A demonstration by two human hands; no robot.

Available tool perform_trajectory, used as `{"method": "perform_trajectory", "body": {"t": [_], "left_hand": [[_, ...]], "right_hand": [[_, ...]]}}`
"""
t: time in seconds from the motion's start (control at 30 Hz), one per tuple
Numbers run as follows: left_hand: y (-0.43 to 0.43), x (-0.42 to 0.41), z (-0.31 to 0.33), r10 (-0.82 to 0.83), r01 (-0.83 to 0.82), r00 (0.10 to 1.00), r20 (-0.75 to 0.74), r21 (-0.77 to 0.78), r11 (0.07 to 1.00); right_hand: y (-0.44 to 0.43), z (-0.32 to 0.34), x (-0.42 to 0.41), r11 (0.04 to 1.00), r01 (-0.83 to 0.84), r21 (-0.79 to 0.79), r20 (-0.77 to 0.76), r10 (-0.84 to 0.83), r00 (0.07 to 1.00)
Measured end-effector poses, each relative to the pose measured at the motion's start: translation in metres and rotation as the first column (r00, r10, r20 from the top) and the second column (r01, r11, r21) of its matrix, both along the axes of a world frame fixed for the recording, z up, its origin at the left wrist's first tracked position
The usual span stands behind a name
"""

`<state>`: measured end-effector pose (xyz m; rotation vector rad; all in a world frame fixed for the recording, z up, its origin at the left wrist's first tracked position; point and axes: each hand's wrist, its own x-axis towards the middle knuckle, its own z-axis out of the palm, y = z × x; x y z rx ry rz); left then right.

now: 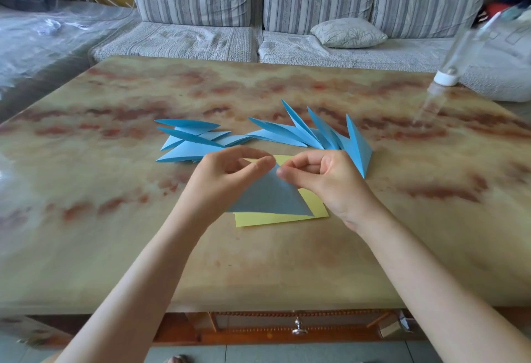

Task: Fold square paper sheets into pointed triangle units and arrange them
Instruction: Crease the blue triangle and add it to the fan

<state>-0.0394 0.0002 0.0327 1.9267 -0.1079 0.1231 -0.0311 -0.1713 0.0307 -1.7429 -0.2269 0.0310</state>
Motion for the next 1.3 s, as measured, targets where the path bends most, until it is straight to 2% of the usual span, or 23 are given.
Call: {"method": "perform_trajectory", "body": {"t": [0.17,0.27,0.33,0.43,0.7,1.07,1.3], "left_hand": [[-0.005,0.001,-0.003,0.107,-0.114,0.986,0.129,0.050,0.992],[-0.006,0.001,-0.002,0.143,-0.156,0.972,0.188,0.056,0.986],[-0.005,0.001,-0.003,0.158,-0.178,0.966,0.206,0.083,0.980],[-0.001,0.003,-0.004,0.189,-0.213,0.961,0.203,0.104,0.972],[-0.004,0.004,-0.004,0.235,-0.258,0.953,0.191,0.103,0.961],[-0.003,0.006,-0.005,0.257,-0.280,0.950,0.180,0.115,0.953],[-0.001,0.008,-0.006,0.242,-0.261,0.956,0.167,0.103,0.960]], "right_hand": [[0.004,-0.001,-0.002,1.000,-0.002,-0.018,0.009,0.003,1.000],[0.005,0.000,-0.001,1.000,-0.002,0.014,-0.026,0.003,1.000],[0.003,0.000,-0.001,0.999,-0.029,-0.025,-0.059,0.028,0.998],[0.000,0.001,-0.001,0.992,-0.084,-0.091,-0.108,0.074,0.991],[-0.009,0.001,0.001,0.991,-0.064,-0.118,-0.131,0.048,0.990],[-0.009,-0.002,-0.004,0.943,-0.033,-0.332,-0.005,0.033,0.999],[-0.011,-0.004,0.000,0.966,-0.066,-0.249,-0.062,0.052,0.997]]}}
